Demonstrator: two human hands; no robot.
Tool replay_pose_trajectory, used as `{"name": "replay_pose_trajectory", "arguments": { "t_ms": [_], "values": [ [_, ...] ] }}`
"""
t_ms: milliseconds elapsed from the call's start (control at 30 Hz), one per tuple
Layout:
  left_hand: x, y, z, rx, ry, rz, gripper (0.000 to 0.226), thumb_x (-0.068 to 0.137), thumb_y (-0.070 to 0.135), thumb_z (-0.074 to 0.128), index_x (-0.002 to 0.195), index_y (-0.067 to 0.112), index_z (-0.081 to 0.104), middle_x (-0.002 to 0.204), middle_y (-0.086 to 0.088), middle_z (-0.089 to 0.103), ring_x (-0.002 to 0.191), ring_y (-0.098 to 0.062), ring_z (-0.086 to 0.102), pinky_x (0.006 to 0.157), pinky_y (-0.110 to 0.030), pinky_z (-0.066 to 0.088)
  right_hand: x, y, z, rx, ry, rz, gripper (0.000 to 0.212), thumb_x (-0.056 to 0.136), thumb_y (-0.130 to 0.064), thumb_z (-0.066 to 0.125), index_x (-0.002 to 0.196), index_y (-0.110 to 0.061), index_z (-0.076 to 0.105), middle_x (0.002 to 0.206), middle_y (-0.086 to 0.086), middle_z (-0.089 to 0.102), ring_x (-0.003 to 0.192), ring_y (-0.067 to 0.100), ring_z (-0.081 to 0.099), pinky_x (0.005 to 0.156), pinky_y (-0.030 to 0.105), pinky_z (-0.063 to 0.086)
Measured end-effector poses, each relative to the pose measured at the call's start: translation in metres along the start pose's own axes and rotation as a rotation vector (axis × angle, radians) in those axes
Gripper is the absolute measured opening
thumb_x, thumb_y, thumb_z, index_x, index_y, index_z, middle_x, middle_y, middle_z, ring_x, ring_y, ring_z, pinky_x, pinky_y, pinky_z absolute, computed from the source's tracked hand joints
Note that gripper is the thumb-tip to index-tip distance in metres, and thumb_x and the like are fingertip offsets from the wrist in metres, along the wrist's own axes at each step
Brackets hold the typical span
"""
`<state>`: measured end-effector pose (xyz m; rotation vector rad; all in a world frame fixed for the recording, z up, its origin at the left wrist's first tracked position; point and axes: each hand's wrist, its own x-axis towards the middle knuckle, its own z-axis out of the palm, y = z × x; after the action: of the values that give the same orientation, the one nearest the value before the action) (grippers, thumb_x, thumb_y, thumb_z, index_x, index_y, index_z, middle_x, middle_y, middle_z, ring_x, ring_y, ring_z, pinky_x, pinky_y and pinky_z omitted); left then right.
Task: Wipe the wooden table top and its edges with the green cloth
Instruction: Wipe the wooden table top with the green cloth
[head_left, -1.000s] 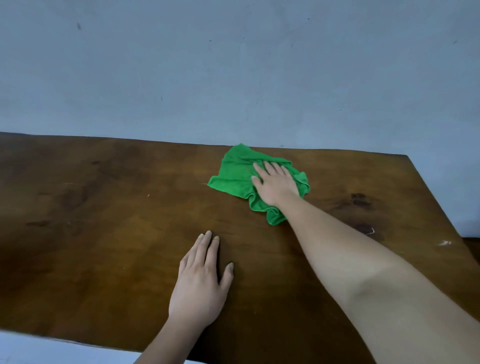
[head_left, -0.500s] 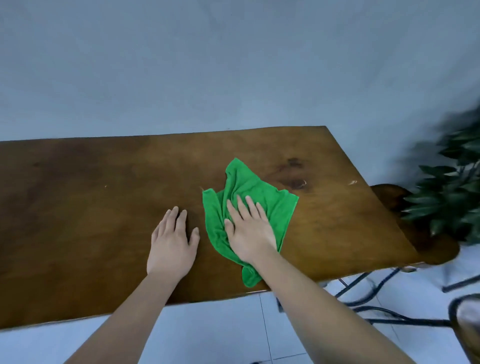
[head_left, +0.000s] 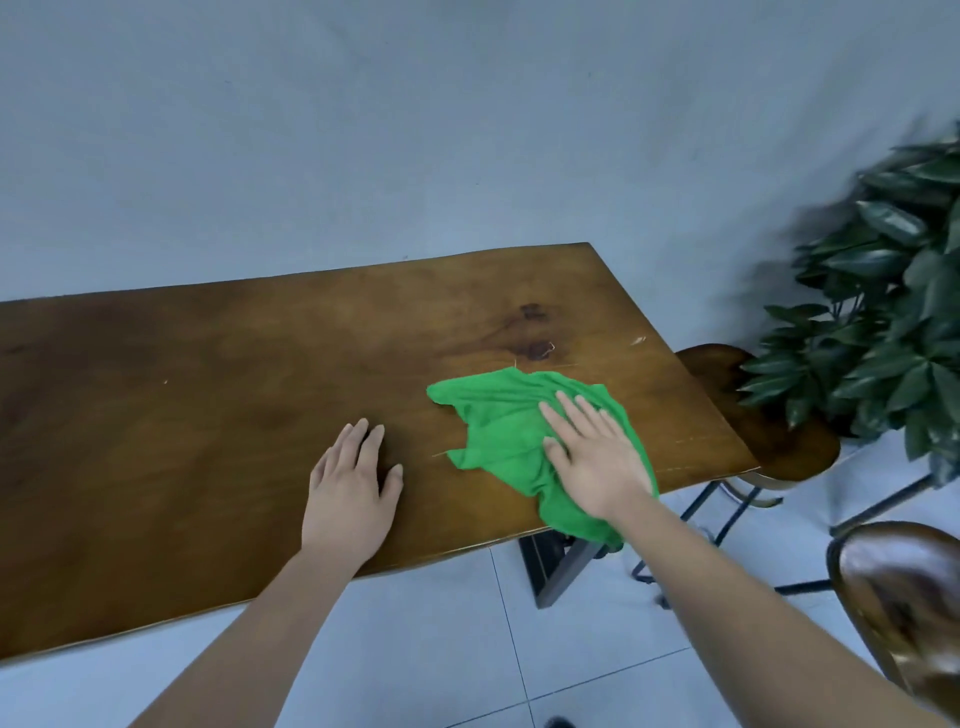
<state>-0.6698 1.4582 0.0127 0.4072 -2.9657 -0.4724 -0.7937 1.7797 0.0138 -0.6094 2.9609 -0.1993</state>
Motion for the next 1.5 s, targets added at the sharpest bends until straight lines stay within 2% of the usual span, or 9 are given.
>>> {"name": "replay_pose_trajectory", "arguments": {
  "t_ms": [233, 400, 500, 600, 767, 867, 1067, 1300, 1500],
  "values": [
    [0.011, 0.033, 0.017, -0.023, 0.021, 0.003, 0.063, 0.114, 0.051, 0.042, 0.170, 0.022, 0.038, 0.180, 0.000, 0.030, 0.170, -0.021, 0.018, 0.135, -0.046, 0.020, 0.013, 0.143, -0.031, 0.045, 0.013, 0.340, 0.063, 0.117, -0.042, 0.010, 0.178, -0.027, 0.003, 0.187, 0.002, -0.003, 0.173, 0.021, -0.002, 0.140, 0.044, 0.002],
    [0.016, 0.041, 0.029, 0.027, 0.002, -0.008, 0.073, 0.110, 0.064, 0.018, 0.172, 0.027, 0.032, 0.182, 0.003, 0.025, 0.170, -0.018, 0.014, 0.137, -0.044, 0.014, 0.026, 0.147, -0.037, 0.143, 0.112, 0.477, 0.061, 0.119, -0.030, 0.018, 0.177, -0.011, 0.020, 0.183, 0.013, 0.023, 0.169, 0.033, 0.023, 0.134, 0.051, 0.026],
    [0.016, 0.037, 0.034, 0.050, 0.021, -0.008, 0.076, 0.110, 0.067, 0.012, 0.172, 0.029, 0.032, 0.182, 0.005, 0.025, 0.170, -0.017, 0.015, 0.137, -0.042, 0.012, 0.016, 0.125, -0.042, 0.319, 0.404, 0.484, 0.057, 0.118, -0.035, 0.026, 0.163, -0.014, 0.053, 0.146, 0.025, 0.069, 0.124, 0.050, 0.068, 0.102, 0.055, 0.053],
    [0.018, 0.036, 0.036, 0.057, 0.020, -0.017, 0.075, 0.111, 0.069, 0.012, 0.172, 0.030, 0.032, 0.182, 0.005, 0.025, 0.169, -0.017, 0.017, 0.137, -0.044, 0.015, 0.017, 0.092, -0.051, 0.455, 0.573, 0.278, 0.060, 0.116, -0.041, 0.027, 0.156, -0.013, 0.062, 0.132, 0.019, 0.078, 0.110, 0.046, 0.073, 0.094, 0.048, 0.056],
    [0.017, 0.039, 0.035, 0.083, 0.015, -0.039, 0.079, 0.108, 0.074, 0.006, 0.172, 0.033, 0.029, 0.182, 0.008, 0.024, 0.169, -0.016, 0.018, 0.136, -0.041, 0.013, 0.039, 0.020, -0.069, 0.638, 0.605, -0.111, 0.056, 0.121, -0.040, 0.028, 0.166, -0.015, 0.050, 0.171, 0.003, 0.050, 0.161, 0.018, 0.044, 0.133, 0.028, 0.031],
    [0.017, 0.040, 0.035, 0.079, 0.018, -0.039, 0.077, 0.109, 0.072, 0.009, 0.171, 0.033, 0.031, 0.181, 0.008, 0.025, 0.169, -0.015, 0.018, 0.136, -0.041, 0.015, 0.055, -0.023, -0.064, 0.586, 0.510, -0.259, 0.056, 0.122, -0.042, 0.027, 0.169, -0.020, 0.046, 0.175, 0.006, 0.043, 0.165, 0.018, 0.035, 0.135, 0.031, 0.025],
    [0.016, 0.043, 0.031, 0.086, 0.011, -0.033, 0.069, 0.113, 0.065, 0.018, 0.171, 0.030, 0.034, 0.180, 0.007, 0.028, 0.168, -0.013, 0.018, 0.137, -0.041, 0.015, 0.086, -0.075, -0.018, 0.286, 0.039, -0.441, 0.061, 0.121, -0.052, 0.019, 0.176, -0.027, 0.028, 0.182, -0.002, 0.026, 0.169, 0.008, 0.003, 0.140, 0.040, 0.008],
    [0.016, 0.047, 0.029, 0.101, -0.003, -0.051, 0.068, 0.113, 0.065, 0.022, 0.171, 0.032, 0.032, 0.181, 0.009, 0.025, 0.168, -0.013, 0.016, 0.137, -0.041, 0.017, 0.126, -0.045, 0.000, 0.054, -0.041, -0.378, 0.074, 0.111, -0.070, 0.004, 0.178, -0.038, 0.009, 0.186, -0.006, -0.001, 0.171, 0.013, -0.013, 0.139, 0.042, -0.004],
    [0.017, 0.051, 0.028, 0.103, 0.009, -0.064, 0.068, 0.113, 0.064, 0.023, 0.170, 0.029, 0.038, 0.180, 0.005, 0.030, 0.168, -0.017, 0.022, 0.135, -0.043, 0.020, 0.148, 0.051, -0.024, 0.088, 0.001, -0.144, 0.073, 0.113, -0.066, 0.009, 0.178, -0.033, 0.011, 0.186, -0.006, -0.002, 0.172, 0.015, -0.009, 0.140, 0.041, -0.001]
  ]
}}
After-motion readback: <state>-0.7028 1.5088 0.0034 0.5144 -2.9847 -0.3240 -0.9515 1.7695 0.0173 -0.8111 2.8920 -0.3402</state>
